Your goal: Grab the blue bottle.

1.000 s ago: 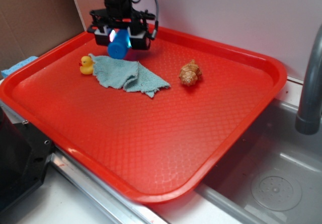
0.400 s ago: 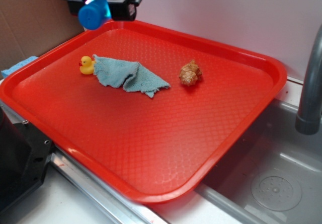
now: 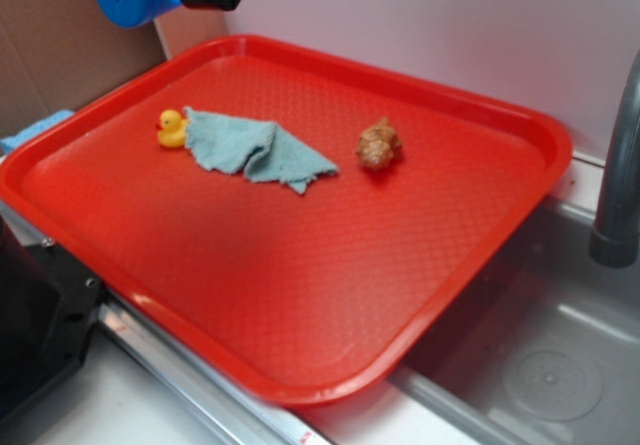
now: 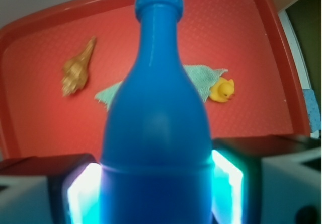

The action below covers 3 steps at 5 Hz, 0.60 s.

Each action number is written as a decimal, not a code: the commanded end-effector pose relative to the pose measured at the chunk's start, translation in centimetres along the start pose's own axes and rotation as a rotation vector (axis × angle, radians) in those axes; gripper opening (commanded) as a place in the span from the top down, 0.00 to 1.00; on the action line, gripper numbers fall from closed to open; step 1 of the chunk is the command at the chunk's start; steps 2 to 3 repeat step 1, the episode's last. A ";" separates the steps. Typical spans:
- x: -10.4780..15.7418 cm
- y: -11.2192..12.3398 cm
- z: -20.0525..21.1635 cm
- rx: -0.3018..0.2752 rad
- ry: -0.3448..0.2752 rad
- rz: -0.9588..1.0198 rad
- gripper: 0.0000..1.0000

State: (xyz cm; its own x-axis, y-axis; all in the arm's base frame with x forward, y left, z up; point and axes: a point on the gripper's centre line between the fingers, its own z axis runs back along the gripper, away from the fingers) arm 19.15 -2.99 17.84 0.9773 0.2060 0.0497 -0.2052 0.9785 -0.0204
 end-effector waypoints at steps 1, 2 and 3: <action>-1.1 0.6 1.2 -0.013 -0.019 -0.062 1.00; -1.1 0.6 1.2 -0.013 -0.019 -0.062 1.00; -1.1 0.6 1.2 -0.013 -0.019 -0.062 1.00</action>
